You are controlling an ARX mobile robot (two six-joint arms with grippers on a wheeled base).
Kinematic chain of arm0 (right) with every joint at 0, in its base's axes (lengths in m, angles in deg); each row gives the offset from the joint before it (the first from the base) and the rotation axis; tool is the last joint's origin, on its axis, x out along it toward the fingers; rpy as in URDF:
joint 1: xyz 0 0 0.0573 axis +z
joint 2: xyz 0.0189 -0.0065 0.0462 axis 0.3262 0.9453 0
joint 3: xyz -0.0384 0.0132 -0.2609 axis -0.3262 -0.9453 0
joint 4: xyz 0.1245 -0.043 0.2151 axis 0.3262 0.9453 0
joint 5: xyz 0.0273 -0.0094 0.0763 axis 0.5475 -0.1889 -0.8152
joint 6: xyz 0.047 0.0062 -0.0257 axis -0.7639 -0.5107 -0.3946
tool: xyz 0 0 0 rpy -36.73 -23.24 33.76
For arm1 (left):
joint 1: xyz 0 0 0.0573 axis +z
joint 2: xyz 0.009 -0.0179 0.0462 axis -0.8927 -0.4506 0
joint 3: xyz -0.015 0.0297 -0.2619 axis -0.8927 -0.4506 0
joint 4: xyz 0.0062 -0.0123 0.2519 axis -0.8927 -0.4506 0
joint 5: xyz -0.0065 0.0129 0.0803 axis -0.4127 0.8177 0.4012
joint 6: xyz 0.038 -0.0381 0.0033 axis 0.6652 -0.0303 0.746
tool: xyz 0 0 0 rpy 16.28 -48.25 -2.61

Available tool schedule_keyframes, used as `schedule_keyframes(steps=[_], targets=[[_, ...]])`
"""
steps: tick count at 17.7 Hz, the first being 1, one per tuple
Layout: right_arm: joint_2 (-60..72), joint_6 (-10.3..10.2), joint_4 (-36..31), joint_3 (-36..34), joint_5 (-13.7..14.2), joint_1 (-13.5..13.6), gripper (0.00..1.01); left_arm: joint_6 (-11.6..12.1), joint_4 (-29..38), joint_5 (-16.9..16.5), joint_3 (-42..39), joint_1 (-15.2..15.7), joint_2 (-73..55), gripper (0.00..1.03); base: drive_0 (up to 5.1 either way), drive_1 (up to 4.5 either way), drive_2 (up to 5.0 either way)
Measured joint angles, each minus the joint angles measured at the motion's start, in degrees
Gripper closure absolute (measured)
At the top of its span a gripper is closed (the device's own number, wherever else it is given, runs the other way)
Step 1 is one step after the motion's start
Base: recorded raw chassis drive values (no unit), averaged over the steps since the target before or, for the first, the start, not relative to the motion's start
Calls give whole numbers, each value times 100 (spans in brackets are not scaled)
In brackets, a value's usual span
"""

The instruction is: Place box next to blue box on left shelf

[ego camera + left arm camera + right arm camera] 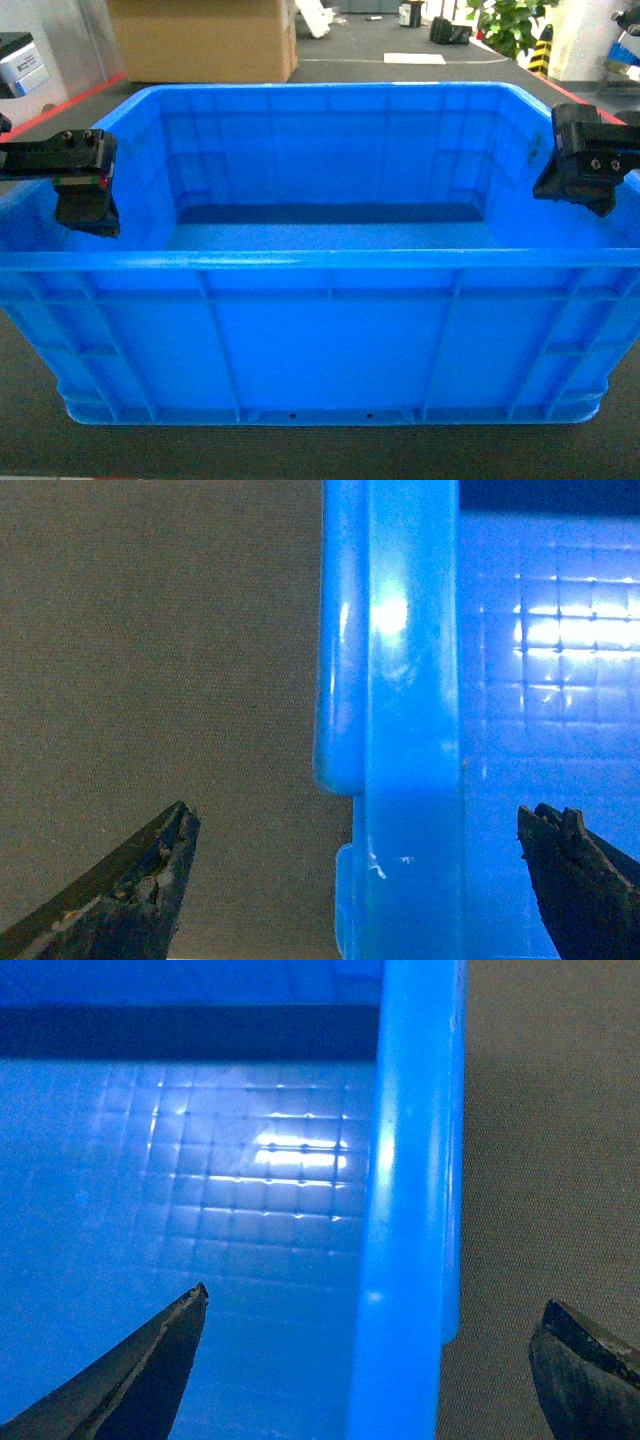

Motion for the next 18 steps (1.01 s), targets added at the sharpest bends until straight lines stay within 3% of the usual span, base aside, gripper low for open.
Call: schedule_keyframes(steps=[4,12,14,18], targets=[[76,-46,-68,-140,92,37,4,4,70,13,-35,37,-4,5,0,0,0],[79,-79,-116,-205,177,35,77,63,127,109,-138,-77,-26,79,0,0,0],[55,-236,-177,-264,271,74,82,46,271,79,-245,-129,68,95,0,0,0],[-210,-415,-323,-529,323,155,83,72,863,127,-636,-190,413,97,0,0,0]])
